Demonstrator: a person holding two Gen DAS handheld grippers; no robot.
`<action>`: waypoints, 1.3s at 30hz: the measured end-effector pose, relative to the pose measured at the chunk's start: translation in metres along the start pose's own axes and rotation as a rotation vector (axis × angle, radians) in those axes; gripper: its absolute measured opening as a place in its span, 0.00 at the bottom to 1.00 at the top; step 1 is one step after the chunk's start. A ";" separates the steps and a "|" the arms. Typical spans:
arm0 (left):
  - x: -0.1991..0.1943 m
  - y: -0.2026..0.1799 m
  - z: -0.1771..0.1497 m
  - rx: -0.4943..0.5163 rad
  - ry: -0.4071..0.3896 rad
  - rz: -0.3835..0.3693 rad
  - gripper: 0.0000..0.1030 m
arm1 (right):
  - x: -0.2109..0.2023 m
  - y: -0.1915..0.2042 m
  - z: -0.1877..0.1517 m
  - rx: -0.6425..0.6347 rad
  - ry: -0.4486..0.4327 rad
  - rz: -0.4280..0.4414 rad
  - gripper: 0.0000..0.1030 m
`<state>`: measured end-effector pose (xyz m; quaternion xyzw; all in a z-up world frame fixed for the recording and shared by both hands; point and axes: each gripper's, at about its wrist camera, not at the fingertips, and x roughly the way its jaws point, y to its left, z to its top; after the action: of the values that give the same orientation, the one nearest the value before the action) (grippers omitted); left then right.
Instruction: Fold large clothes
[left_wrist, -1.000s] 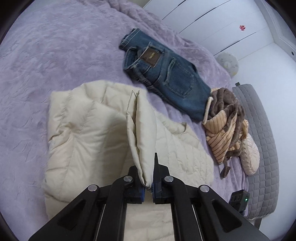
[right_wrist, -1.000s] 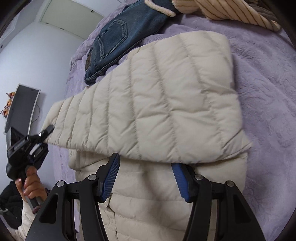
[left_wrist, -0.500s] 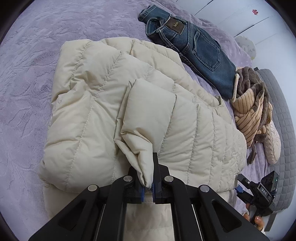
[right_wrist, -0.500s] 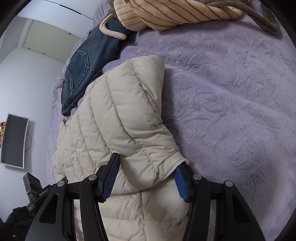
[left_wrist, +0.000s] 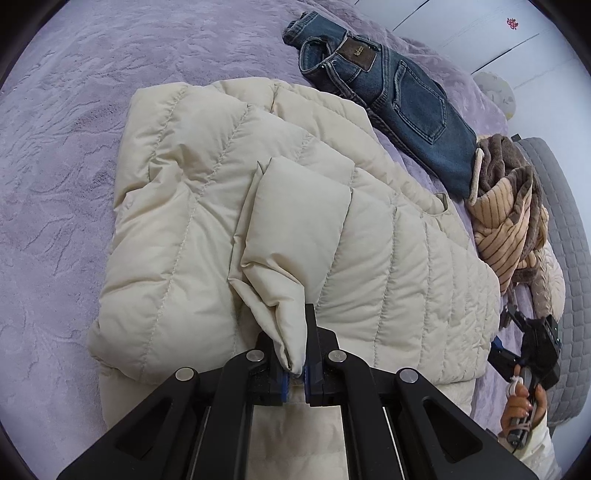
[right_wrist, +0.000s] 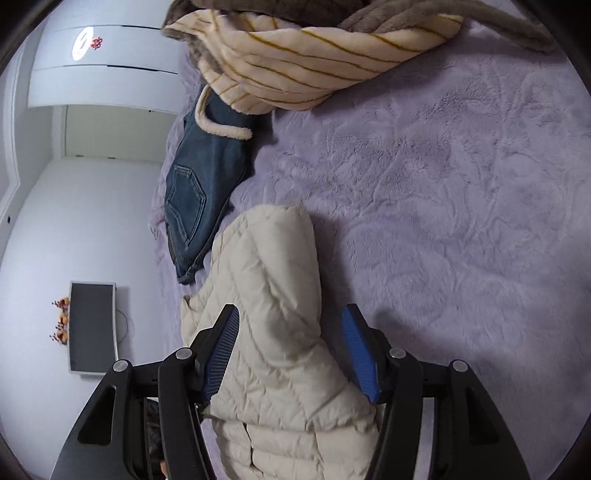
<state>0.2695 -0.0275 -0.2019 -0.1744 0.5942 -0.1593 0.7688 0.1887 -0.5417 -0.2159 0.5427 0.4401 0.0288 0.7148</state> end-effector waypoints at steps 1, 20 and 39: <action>0.000 0.000 0.000 0.000 -0.001 0.003 0.06 | 0.010 -0.002 0.008 0.018 0.019 0.026 0.60; -0.054 0.010 0.010 0.056 -0.086 0.165 0.06 | 0.065 0.018 0.011 -0.251 0.030 -0.299 0.15; 0.002 -0.016 0.000 0.168 -0.024 0.200 0.06 | 0.073 0.060 0.002 -0.467 -0.054 -0.504 0.08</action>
<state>0.2699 -0.0430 -0.1963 -0.0513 0.5839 -0.1290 0.7998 0.2604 -0.4805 -0.2119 0.2394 0.5229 -0.0632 0.8157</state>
